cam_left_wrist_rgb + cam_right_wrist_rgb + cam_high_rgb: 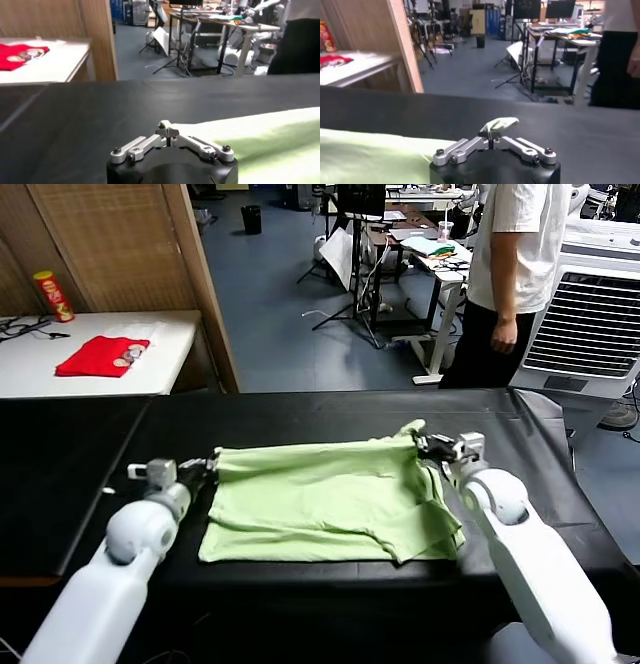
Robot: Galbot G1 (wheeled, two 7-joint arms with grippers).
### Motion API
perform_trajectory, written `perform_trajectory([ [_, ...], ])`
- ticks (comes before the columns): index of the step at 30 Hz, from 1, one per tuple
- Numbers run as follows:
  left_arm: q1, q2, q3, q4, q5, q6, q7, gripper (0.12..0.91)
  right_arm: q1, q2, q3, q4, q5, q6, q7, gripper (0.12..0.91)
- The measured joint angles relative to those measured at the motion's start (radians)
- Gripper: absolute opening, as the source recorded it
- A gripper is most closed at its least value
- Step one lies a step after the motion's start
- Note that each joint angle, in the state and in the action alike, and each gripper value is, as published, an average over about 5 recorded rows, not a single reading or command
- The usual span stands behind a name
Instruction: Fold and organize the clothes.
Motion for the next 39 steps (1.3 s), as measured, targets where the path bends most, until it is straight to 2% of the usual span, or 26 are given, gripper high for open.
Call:
perform_trajectory([
  [7,0.129,0.015,-0.033,-0.115,0.042,0.001,0.001,0.128,-0.102,-0.036,0.022,0.104,-0.003,-0.074,0.024,0.122],
  [14,0.231,0.013,-0.052,-0.174,0.089,0.005,0.006,0.128,-0.168,-0.041,0.025,0.153,-0.009,-0.12,0.028,0.122],
  [16,0.253,0.012,-0.056,-0.184,0.096,0.012,0.009,0.128,-0.182,-0.042,0.03,0.164,-0.008,-0.135,0.027,0.131],
  [18,0.272,0.009,-0.058,-0.194,0.104,0.02,0.011,0.132,-0.197,-0.046,0.038,0.177,-0.008,-0.148,0.026,0.179],
  [21,0.295,0.003,-0.063,-0.206,0.111,0.026,0.011,0.204,-0.22,-0.053,0.057,0.2,-0.007,-0.158,0.024,0.317],
  [27,0.319,-0.002,-0.081,-0.233,0.113,0.036,0.007,0.523,-0.246,-0.054,0.124,0.243,-0.008,-0.112,0.021,0.647],
  [30,0.313,-0.01,-0.094,-0.239,0.105,0.03,0.005,0.684,-0.233,-0.035,0.142,0.234,-0.032,-0.058,0.033,0.762],
  [32,0.3,-0.019,-0.097,-0.233,0.088,0.022,0.0,0.76,-0.218,-0.016,0.141,0.214,-0.065,-0.031,0.038,0.787],
  [34,0.283,-0.03,-0.096,-0.22,0.063,0.014,-0.007,0.788,-0.199,0.009,0.134,0.185,-0.098,-0.017,0.039,0.796],
  [39,0.224,-0.064,-0.077,-0.171,0.004,0.004,-0.015,0.798,-0.149,0.075,0.106,0.087,-0.145,-0.012,0.042,0.798],
])
